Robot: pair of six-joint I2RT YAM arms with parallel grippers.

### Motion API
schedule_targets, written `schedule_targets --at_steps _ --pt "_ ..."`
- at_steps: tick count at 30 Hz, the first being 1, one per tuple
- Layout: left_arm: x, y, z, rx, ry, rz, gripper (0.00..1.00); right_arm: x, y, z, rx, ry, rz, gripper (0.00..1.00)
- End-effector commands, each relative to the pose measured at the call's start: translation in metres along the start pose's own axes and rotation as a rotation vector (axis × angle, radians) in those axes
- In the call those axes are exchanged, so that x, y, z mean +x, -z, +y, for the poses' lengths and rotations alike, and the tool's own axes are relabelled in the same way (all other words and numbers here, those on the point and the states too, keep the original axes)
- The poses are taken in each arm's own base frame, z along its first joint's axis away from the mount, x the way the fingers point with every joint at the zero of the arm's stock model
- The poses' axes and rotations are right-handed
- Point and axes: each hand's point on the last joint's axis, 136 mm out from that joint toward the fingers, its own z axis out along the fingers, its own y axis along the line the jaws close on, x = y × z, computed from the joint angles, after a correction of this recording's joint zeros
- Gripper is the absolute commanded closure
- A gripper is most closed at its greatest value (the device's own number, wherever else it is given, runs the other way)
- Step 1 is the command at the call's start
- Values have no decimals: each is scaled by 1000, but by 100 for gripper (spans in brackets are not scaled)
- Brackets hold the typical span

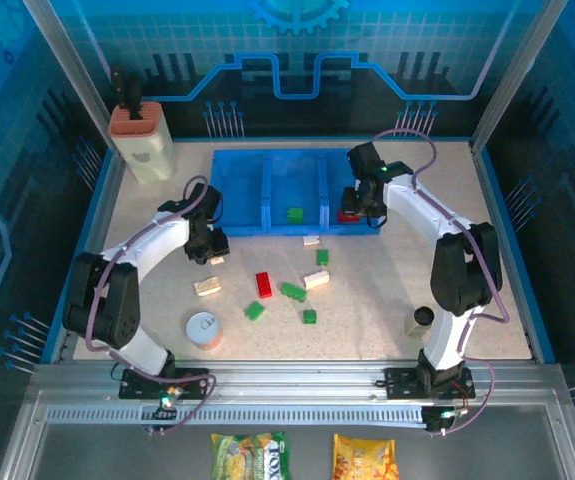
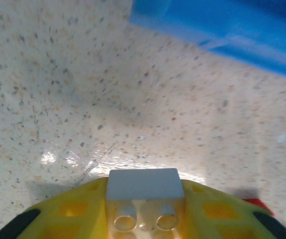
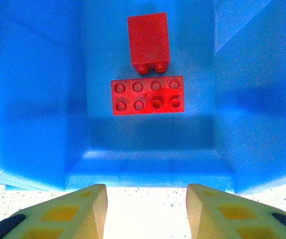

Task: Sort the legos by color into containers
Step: Pick up the lego from the middle-left of the table, then place the lego in the container.

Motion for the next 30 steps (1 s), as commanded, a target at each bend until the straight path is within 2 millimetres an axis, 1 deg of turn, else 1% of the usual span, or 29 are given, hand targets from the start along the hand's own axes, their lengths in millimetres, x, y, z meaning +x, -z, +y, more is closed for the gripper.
schedule_targets --at_steps 1,5,8,11,20,25,30 --pt "-5 24 -8 19 -40 -15 67 -1 11 2 -20 -10 -17 53" --pt "-21 38 -18 27 -60 -51 67 0 9 3 -19 -10 -12 54" --pt "-35 43 -25 29 -75 -69 66 1 9 3 -19 -9 -10 54" --pt "-48 42 -35 35 -91 -79 66 1 9 3 -18 -7 -9 54" --pt "-86 29 -58 27 -153 -109 67 2 9 2 -13 -7 -5 54" --pt "-104 15 -63 -5 -196 -121 67 4 8 2 -10 -3 -2 54" --pt "-117 -1 -77 7 -247 -124 68 4 9 0 2 -3 -2 54"
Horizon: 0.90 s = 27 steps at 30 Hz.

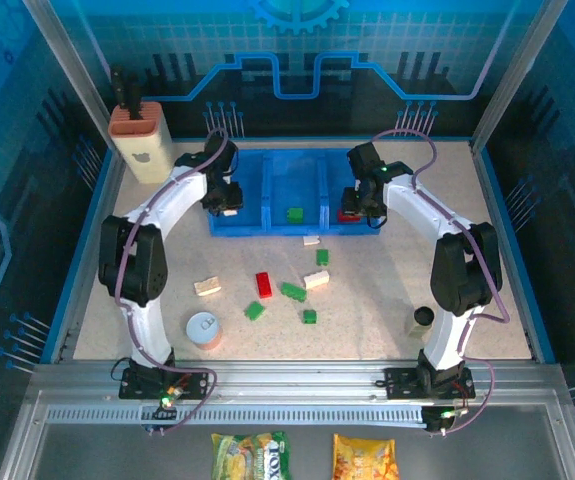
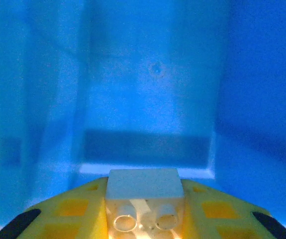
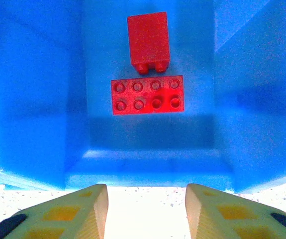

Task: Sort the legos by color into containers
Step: Place the lego in the container.

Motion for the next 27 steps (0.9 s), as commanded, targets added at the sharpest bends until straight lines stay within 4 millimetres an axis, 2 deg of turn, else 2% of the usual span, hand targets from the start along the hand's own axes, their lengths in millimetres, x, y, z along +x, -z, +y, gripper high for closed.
schedule_targets --at_steps 1,8,18,27 --pt "-13 -9 -9 -5 -72 -16 68 4 9 1 1 -2 -3 54" --pt "-25 -37 -18 3 -101 -12 68 4 10 0 4 -2 -3 54" --pt "-26 -80 -18 -19 -115 33 69 3 13 1 3 0 -3 54" --pt "-25 -93 -19 -19 -111 52 65 6 15 1 3 -6 -4 54"
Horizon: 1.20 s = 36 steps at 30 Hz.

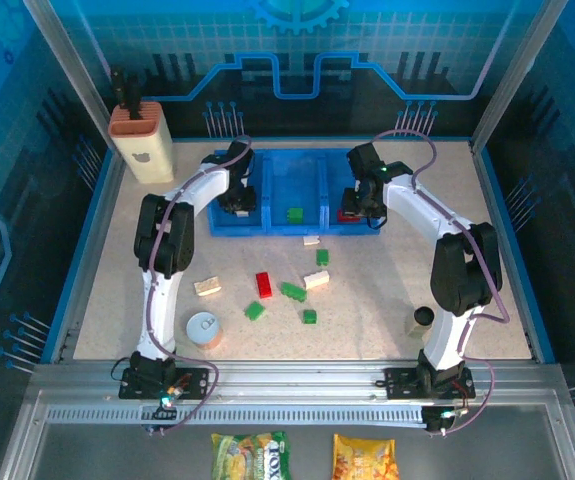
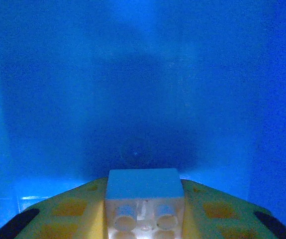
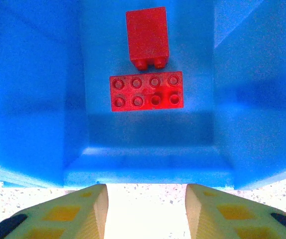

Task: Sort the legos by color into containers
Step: Place the lego in the container.

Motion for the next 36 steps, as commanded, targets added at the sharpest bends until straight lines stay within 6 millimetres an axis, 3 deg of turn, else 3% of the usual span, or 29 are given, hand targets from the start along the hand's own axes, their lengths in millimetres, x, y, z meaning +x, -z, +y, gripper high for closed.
schedule_targets --at_steps 1,8,20,26,36 --pt "-7 4 -6 11 -21 -14 65 4 15 1 0 -6 -14 54" --pt "-10 19 -7 14 -22 -29 60 4 18 5 -5 1 -19 54" --pt "-19 71 -10 38 -25 -84 58 5 19 11 -6 13 -17 54" --pt "-10 97 -6 37 -36 -84 58 8 21 12 -1 15 -16 54" --pt "23 153 13 30 -42 -89 58 18 25 16 7 13 -5 54"
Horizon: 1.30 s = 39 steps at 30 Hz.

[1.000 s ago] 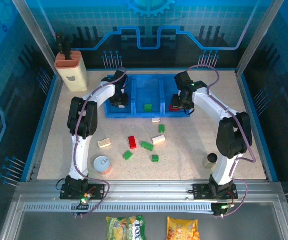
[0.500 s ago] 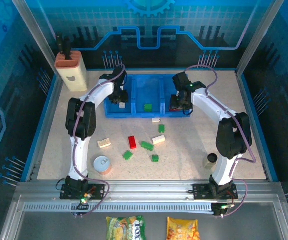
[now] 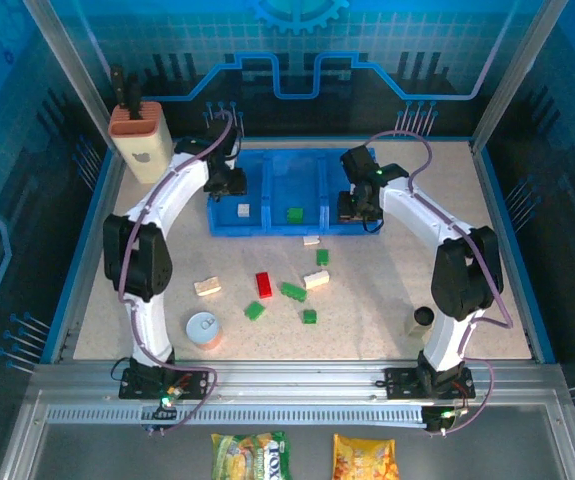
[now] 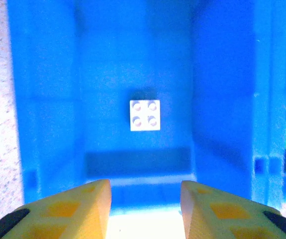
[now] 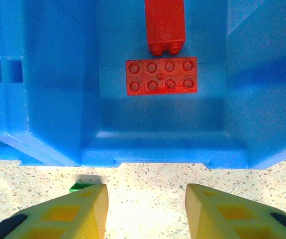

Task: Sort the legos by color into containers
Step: Place the lego in the container, then pick up the lego from the center of the table.

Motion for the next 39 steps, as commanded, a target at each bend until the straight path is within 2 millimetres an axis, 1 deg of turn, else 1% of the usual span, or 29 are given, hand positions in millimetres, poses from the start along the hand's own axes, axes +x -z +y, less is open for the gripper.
schedule_targets --at_steps 1,4,7,12,16,21,25,30,34,39 --pt "20 25 12 -11 -16 30 58 8 15 4 4 -8 -5 54" --pt "30 39 22 -7 -3 28 58 16 18 12 2 -4 1 54" --pt "37 49 33 5 22 19 57 26 22 26 -5 11 7 54" --pt "45 58 46 17 35 -8 57 48 23 52 -12 24 24 55" --pt "47 56 53 16 30 -39 57 68 22 76 -20 30 38 54" --pt "42 58 54 26 30 -92 57 92 19 109 -24 60 53 55" --pt "39 57 61 31 43 -123 57 114 11 137 -27 89 79 54" --pt "41 52 64 47 59 -119 57 143 1 171 -19 139 117 54" --pt "42 50 64 54 62 -115 57 157 -6 187 11 160 134 53" --pt "43 48 62 67 69 -111 57 163 -12 199 28 163 137 51"
